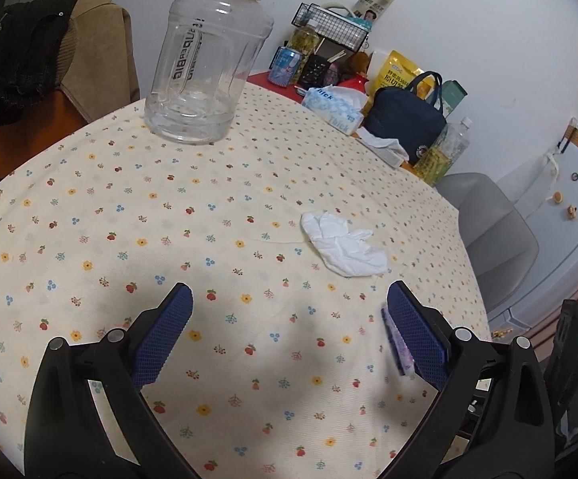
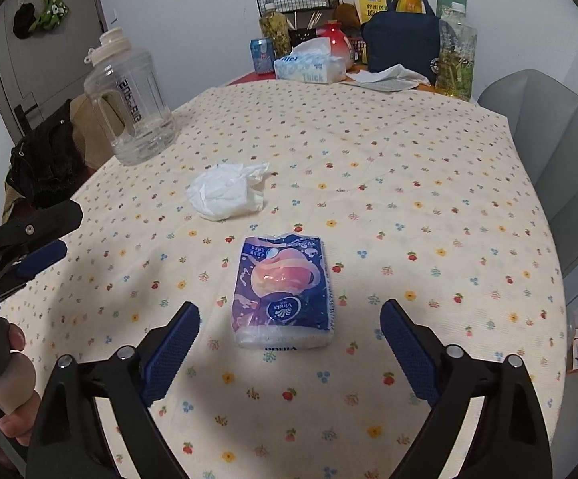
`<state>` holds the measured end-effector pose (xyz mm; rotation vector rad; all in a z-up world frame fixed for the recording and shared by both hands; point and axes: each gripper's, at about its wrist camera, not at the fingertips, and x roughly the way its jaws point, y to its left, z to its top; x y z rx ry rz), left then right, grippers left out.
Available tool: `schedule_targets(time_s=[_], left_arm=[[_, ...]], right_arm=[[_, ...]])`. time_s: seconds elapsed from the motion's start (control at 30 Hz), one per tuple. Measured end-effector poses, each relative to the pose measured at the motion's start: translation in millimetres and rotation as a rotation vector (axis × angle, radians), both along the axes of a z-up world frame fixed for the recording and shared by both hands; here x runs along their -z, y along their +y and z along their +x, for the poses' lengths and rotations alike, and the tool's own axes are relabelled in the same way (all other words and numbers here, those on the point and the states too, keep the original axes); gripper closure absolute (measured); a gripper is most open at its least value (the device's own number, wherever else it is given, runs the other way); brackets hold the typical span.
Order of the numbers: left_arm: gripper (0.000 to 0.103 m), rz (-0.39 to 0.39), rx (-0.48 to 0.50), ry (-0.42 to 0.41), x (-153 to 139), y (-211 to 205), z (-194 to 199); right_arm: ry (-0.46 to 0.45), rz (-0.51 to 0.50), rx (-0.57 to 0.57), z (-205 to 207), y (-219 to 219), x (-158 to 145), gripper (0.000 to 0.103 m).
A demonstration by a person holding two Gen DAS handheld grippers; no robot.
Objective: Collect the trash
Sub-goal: 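Grasp the blue-and-pink packet with the right tool, then grasp the white tissue with the left tool while the right tool holds the packet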
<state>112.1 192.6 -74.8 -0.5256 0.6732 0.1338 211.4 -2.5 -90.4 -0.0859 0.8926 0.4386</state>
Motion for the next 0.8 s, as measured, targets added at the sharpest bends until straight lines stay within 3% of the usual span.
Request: schedule_targets(time_s=[0.03, 0.07, 0.23, 0.8], left_arm=[[0.006, 0.001, 0.002, 0.006, 1.6, -0.2, 2.4], [0.006, 0.003, 0.004, 0.010, 2.4, -0.5, 4.1], [0.006, 0.038, 0.025, 0.037, 3.2, -9.1, 20.7], [0.006, 0.132, 0.115, 0.120, 14.5, -66.3, 92.4]], right_arm=[[0.015, -0.015, -0.012, 2.7, 3.8, 4.7, 0.044], [0.046, -0.023, -0.029, 6.0, 6.9, 10.2, 0.055], [0.047, 0.037, -0.041, 6.5, -3.1, 5.3, 0.067], [0.034, 0.125, 0.086, 14.4, -81.2, -10.6, 0.069]])
